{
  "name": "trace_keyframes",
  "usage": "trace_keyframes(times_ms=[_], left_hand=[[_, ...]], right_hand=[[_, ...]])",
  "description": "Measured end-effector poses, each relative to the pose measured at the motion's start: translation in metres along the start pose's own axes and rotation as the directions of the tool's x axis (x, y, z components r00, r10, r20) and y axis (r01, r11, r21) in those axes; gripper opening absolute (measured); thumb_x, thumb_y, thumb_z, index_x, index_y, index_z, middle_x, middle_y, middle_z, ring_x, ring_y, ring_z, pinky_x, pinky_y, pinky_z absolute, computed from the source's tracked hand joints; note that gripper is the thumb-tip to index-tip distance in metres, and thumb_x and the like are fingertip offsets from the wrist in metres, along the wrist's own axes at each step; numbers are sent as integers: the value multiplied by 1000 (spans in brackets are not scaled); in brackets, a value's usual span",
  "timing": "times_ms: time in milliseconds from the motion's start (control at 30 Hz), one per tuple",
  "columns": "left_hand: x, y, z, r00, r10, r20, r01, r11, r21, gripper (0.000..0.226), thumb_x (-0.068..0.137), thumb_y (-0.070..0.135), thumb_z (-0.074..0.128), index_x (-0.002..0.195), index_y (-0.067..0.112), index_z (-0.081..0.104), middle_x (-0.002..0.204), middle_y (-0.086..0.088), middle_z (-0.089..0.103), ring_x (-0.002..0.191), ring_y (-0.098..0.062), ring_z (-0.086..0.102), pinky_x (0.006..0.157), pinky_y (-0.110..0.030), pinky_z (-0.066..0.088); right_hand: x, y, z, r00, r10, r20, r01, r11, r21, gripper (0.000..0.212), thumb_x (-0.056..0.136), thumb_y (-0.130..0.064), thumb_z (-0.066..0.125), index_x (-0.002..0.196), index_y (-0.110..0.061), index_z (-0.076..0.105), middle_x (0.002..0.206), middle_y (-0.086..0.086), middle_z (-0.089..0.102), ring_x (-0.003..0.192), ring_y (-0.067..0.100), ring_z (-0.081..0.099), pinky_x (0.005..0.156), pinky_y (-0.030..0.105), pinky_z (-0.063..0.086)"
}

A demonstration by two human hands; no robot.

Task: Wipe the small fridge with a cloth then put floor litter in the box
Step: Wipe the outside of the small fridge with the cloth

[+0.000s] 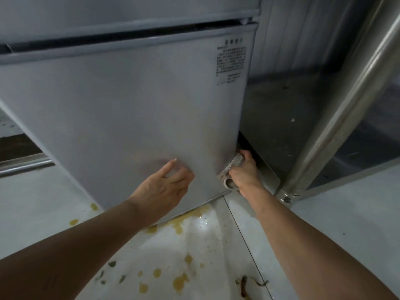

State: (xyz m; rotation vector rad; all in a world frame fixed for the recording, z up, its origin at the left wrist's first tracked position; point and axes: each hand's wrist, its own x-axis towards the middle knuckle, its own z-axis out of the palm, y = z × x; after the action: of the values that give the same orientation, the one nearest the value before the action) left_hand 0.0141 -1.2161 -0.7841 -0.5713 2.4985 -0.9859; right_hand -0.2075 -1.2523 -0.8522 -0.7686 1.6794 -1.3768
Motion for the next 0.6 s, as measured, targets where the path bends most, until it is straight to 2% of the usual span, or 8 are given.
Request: trace_keyframes(times_ms=[67, 133, 200, 267, 367, 500, 600], left_hand=[[-2, -14, -15, 994, -34, -106, 35, 999, 1, 48, 71, 25, 63, 117, 16, 64, 136, -3, 53, 126, -19, 47, 107, -51, 29], [-1, -25, -24, 979, -67, -193, 61, 997, -39, 43, 71, 24, 58, 112, 18, 68, 133, -1, 56, 123, -19, 51, 104, -47, 36], [1, -37, -35, 953, -129, -273, 122, 992, -42, 41, 74, 21, 51, 111, 16, 67, 136, -4, 54, 124, -22, 51, 104, -50, 36], [3, -50, -48, 929, -187, -318, 187, 982, -31, 39, 74, 19, 51, 109, 14, 67, 137, -7, 52, 124, -25, 51, 103, -52, 36], [3, -65, -65, 915, -225, -335, 236, 972, -8, 41, 72, 21, 58, 113, 17, 65, 141, -7, 47, 128, -26, 46, 104, -55, 32], [-2, -74, -77, 923, -258, -286, 270, 963, 2, 50, 68, 24, 71, 117, 20, 60, 146, -4, 40, 133, -24, 39, 107, -57, 25], [-6, -79, -82, 928, -286, -240, 304, 952, 38, 58, 70, 23, 71, 125, 19, 52, 152, -6, 29, 139, -26, 28, 109, -61, 11]], right_hand=[[-4, -13, 1, 999, -26, -33, 28, 999, 40, 58, 78, 18, 49, 122, -20, 51, 85, -11, 55, 71, -3, 52, 41, 4, 42], [-11, -28, 2, 995, -62, -72, 66, 996, 55, 58, 76, 18, 50, 120, -20, 51, 85, -11, 55, 72, 0, 55, 46, 6, 45], [-14, -41, 2, 991, -91, -99, 100, 991, 89, 59, 72, 20, 51, 114, -21, 50, 92, -5, 59, 81, 12, 61, 61, 17, 52], [-17, -55, 3, 990, -94, -109, 108, 986, 126, 58, 71, 21, 52, 107, -24, 48, 92, -6, 57, 85, 14, 61, 70, 25, 54], [-20, -77, 3, 987, -115, -112, 132, 979, 154, 58, 73, 21, 53, 105, -27, 46, 90, -7, 56, 80, 9, 59, 66, 23, 51], [-23, -109, -1, 982, -155, -109, 171, 972, 159, 55, 75, 15, 60, 103, -30, 44, 85, -13, 52, 76, 3, 55, 58, 16, 48], [-28, -134, -4, 978, -174, -111, 190, 970, 153, 53, 78, 10, 63, 104, -32, 44, 84, -16, 49, 74, 1, 52, 58, 17, 47]])
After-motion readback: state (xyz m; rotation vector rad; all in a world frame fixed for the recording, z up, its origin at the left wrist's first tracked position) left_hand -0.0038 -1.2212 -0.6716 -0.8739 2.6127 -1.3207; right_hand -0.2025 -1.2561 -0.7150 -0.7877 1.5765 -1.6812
